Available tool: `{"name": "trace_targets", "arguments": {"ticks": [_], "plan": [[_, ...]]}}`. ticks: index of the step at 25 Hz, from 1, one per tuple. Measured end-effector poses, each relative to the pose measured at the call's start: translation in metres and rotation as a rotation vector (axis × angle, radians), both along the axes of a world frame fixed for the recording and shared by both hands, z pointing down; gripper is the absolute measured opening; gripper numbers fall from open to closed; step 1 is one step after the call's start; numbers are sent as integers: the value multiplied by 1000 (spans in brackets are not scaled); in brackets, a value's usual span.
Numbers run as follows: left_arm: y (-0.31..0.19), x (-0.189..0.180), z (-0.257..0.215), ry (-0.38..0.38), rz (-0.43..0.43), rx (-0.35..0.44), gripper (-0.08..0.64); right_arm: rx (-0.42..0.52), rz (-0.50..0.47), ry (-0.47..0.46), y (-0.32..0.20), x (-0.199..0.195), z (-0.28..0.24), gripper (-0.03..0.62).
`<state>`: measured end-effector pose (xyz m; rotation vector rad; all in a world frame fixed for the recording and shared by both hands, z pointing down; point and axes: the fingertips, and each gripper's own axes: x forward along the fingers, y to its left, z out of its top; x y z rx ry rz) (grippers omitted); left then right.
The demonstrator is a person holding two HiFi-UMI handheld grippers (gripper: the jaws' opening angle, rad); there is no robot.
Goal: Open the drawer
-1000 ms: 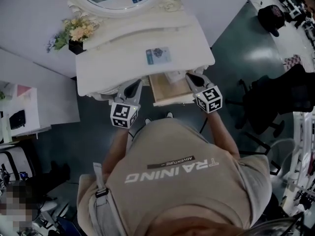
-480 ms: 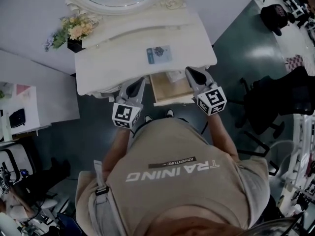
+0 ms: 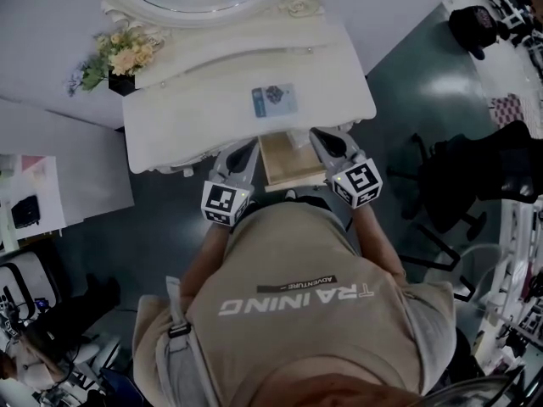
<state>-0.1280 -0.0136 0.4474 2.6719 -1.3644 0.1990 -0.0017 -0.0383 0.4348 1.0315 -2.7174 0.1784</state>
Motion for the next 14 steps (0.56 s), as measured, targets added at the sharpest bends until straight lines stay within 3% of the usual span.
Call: {"name": "trace_targets", "arguments": {"ticks": [6,14], "plan": [[-5,-19,-2,3,-7,14,8,-46,9,-2,-2,-17,5,3],[25,-49,10,40,-37,-30,8,-45,-26,51,26,-49,21,3]]}}
